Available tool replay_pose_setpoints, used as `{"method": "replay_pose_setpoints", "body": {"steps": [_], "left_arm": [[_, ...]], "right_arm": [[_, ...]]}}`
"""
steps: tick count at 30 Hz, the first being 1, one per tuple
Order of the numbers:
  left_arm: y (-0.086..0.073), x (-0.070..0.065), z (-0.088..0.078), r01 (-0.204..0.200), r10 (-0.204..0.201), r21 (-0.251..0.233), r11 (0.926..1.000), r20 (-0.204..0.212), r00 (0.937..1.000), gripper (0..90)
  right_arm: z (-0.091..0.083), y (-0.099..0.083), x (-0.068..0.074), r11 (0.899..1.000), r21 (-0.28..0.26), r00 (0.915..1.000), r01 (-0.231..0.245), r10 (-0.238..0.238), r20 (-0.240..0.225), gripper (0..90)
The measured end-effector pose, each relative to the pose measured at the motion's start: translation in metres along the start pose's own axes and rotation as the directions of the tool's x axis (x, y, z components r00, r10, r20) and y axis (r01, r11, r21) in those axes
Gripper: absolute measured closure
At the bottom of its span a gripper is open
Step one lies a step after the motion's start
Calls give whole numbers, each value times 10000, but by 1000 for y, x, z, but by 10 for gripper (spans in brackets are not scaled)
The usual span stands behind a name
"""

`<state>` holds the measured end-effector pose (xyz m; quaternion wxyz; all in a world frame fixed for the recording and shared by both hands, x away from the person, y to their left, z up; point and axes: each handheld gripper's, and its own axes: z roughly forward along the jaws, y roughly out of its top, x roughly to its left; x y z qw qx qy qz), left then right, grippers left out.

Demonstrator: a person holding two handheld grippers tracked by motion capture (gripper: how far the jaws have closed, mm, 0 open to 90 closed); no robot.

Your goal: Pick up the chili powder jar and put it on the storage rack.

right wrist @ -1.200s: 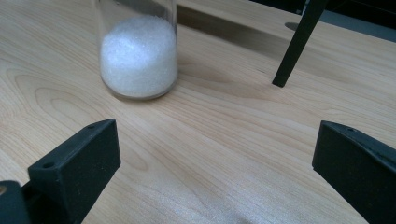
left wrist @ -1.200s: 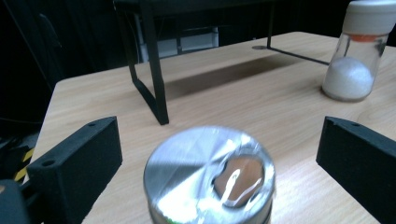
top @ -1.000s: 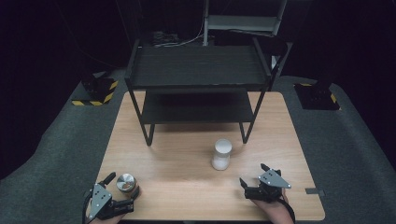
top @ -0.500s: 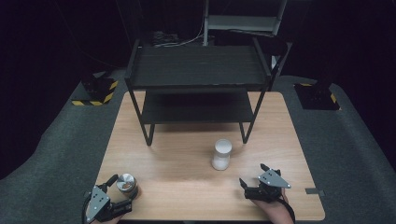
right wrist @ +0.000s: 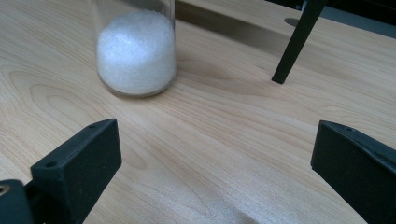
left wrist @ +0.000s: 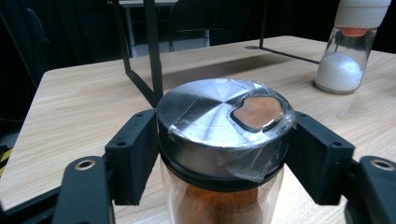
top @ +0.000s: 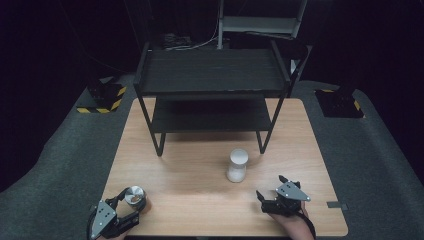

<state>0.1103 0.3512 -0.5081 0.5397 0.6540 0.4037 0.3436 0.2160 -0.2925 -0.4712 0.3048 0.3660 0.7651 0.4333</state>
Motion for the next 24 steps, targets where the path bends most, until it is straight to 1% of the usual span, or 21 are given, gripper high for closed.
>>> {"method": "replay_pose_setpoints", "body": {"steps": [3,5,8,12,18,20,22,24], "left_arm": [[0,-1,0,-80,80,-3,10000,1,10000,328],[0,-1,0,-57,57,-12,10000,-12,10000,329],[1,-1,0,51,-51,4,10000,-54,10000,333],[2,-2,0,92,-91,33,10000,-94,9999,334],[1,-3,-1,299,-299,-12,9996,-179,9994,335],[1,-3,-1,295,-295,-12,9996,-196,9994,335],[2,-4,-2,323,-323,-12,9995,-215,9992,336],[2,-4,-2,343,-343,2,9994,-243,9991,336]], "right_arm": [[0,0,0,10000,-3,10000,-19,19,-11,13],[0,0,-1,10000,-5,10000,-42,42,-16,13],[0,0,-1,10000,-10,10000,-77,77,-18,13],[0,0,-1,10000,-23,10000,-64,64,-8,13],[0,-1,-1,9999,-29,9999,-106,106,-14,13],[0,-1,-2,9999,-40,9999,-124,124,-50,13],[0,-1,-2,10000,-20,10000,-13,13,31,13],[-1,-1,-3,10000,-17,10000,-87,87,39,13]]}}
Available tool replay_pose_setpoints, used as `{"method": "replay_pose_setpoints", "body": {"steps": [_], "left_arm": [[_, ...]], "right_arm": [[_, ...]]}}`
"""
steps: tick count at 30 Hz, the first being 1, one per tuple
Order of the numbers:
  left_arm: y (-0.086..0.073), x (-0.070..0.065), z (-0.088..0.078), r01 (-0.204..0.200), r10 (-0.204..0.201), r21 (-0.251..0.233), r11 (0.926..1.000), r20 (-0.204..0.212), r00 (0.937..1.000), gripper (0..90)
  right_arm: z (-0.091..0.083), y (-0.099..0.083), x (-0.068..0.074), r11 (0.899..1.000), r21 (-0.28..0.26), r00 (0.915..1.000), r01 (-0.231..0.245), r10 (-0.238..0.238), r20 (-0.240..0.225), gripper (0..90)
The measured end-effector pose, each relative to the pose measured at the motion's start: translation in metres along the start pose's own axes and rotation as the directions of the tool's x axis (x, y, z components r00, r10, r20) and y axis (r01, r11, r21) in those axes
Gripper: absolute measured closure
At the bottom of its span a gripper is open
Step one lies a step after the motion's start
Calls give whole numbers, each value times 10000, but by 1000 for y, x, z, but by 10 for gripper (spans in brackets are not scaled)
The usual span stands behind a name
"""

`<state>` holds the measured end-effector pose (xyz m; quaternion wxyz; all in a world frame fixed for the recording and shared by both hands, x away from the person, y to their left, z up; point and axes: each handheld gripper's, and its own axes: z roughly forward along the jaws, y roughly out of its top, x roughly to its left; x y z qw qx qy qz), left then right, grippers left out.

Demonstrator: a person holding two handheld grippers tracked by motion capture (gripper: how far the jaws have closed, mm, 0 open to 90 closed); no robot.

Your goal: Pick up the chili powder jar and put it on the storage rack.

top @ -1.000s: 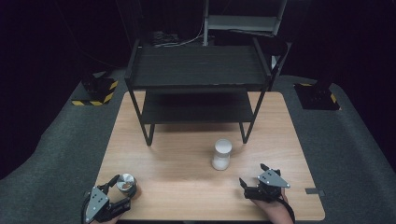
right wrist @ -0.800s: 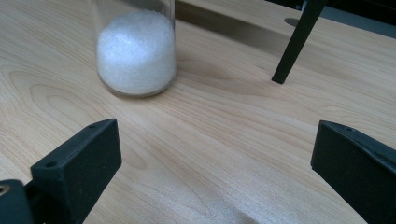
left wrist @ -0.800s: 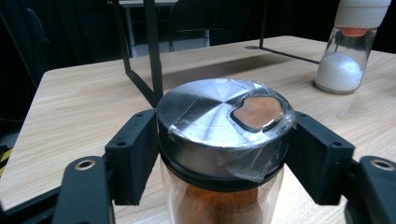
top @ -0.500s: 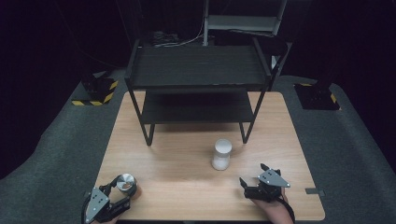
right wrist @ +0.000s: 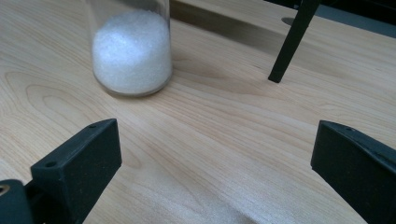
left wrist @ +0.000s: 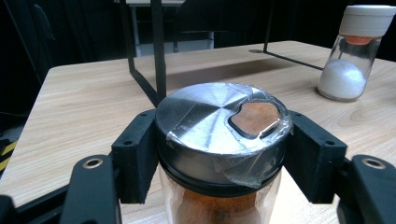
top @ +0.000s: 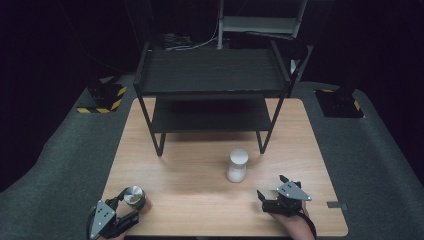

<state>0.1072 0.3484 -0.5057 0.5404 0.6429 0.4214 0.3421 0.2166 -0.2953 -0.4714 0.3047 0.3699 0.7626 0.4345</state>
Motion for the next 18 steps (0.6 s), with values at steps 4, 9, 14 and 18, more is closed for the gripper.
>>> {"method": "replay_pose_setpoints", "body": {"steps": [4,9,14,18], "left_arm": [[2,-2,-1,-49,49,25,10000,-60,10000,339],[5,-5,-2,-104,104,-69,9999,-67,9999,341],[14,-9,-1,-225,225,-90,9997,2,9997,342],[21,-12,0,-309,311,-231,9993,89,9995,342]], "right_arm": [[0,1,-1,9999,106,10000,-24,24,20,13],[0,4,0,9996,265,10000,8,-10,50,13],[0,3,0,9997,256,10000,2,-4,56,13],[0,3,-1,9996,251,9999,-108,107,43,13]]}}
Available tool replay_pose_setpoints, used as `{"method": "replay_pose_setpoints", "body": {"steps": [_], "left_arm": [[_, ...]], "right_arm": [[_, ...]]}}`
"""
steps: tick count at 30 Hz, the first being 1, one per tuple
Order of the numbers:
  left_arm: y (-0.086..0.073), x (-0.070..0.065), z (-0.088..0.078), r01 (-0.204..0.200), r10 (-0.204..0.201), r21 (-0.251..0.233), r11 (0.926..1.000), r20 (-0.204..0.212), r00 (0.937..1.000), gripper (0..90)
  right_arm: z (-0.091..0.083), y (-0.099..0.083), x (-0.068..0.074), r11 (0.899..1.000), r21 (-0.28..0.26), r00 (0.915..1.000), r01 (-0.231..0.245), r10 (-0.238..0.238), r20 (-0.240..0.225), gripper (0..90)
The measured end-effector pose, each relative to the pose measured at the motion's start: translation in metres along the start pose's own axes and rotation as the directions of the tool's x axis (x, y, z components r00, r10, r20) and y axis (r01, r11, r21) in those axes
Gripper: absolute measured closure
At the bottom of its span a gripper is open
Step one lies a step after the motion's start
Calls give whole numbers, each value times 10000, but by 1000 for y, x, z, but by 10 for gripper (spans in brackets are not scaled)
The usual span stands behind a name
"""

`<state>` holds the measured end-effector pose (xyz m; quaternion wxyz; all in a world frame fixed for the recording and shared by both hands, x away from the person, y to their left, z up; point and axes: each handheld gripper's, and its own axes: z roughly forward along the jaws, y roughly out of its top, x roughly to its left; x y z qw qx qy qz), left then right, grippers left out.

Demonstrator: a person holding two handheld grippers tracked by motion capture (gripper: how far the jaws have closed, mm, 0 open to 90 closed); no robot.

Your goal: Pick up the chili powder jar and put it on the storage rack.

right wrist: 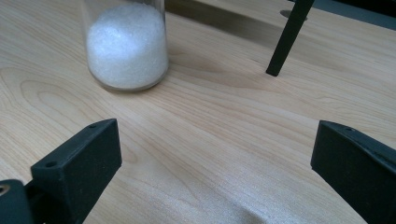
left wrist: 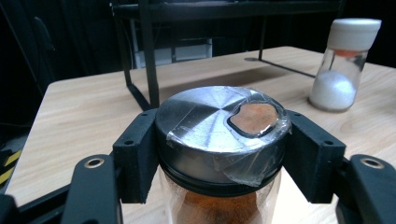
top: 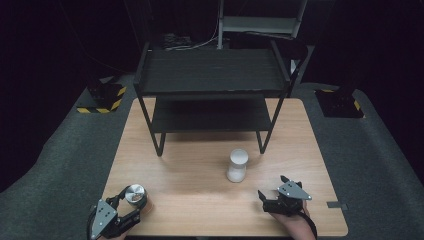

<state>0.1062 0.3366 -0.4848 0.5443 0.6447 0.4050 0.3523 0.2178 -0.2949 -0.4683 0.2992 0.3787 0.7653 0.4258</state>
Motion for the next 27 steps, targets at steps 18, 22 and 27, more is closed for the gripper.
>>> {"method": "replay_pose_setpoints", "body": {"steps": [18,22,27], "left_arm": [[53,2,9,51,-36,-528,9986,284,9996,347],[67,0,13,-114,127,-652,9978,206,9997,347],[84,-1,18,-186,211,-812,9965,307,9993,347]], "right_arm": [[0,-1,-2,10000,-71,9999,5,-6,-134,15],[0,-1,-4,10000,-62,9998,-49,48,-167,15],[-1,-2,-7,9997,-110,9995,-222,219,-246,15]]}}
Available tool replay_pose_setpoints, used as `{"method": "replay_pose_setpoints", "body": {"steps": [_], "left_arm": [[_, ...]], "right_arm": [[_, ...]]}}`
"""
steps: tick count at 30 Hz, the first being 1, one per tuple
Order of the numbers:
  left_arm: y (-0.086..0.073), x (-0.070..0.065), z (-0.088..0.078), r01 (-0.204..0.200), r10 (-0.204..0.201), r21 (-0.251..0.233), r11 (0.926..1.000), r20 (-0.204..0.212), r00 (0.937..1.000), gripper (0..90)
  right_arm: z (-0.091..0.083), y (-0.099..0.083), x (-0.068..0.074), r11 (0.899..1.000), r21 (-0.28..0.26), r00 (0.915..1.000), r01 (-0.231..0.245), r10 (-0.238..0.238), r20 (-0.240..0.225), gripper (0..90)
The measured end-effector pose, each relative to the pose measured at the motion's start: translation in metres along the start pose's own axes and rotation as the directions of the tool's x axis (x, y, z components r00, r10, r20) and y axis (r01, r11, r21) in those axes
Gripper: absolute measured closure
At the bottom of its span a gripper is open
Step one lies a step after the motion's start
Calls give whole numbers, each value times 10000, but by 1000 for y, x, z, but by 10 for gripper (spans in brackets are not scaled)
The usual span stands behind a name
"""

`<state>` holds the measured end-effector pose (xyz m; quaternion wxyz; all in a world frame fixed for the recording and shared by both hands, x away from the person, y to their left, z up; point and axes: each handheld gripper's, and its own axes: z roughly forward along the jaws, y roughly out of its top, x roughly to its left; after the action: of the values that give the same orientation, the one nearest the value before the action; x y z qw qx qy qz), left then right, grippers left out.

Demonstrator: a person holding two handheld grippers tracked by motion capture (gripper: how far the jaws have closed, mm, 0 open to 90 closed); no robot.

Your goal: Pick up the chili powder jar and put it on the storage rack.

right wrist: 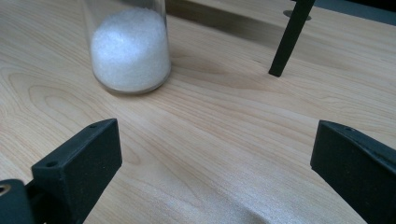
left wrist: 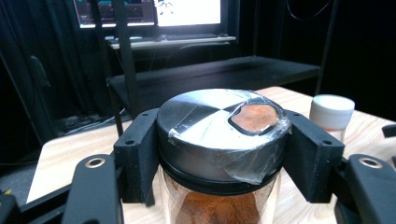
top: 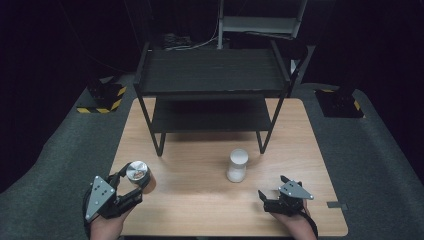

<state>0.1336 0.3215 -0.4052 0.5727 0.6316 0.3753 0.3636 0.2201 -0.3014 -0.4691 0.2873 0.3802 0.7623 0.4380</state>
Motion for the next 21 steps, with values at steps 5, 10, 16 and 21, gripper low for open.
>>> {"method": "replay_pose_setpoints", "body": {"steps": [5,10,16,21], "left_arm": [[16,1,5,-52,53,-198,9998,44,10000,348],[31,5,11,-15,21,-261,9997,211,9998,348],[47,8,20,-95,105,-235,9997,429,9990,348],[59,9,26,-91,107,-347,9994,456,9989,348]], "right_arm": [[0,0,-1,10000,-17,10000,-2,2,-47,15],[0,0,-1,10000,-8,10000,-8,8,-58,15],[0,0,-1,10000,7,10000,-1,1,-62,15],[0,0,-1,10000,26,10000,-6,6,-66,15]]}}
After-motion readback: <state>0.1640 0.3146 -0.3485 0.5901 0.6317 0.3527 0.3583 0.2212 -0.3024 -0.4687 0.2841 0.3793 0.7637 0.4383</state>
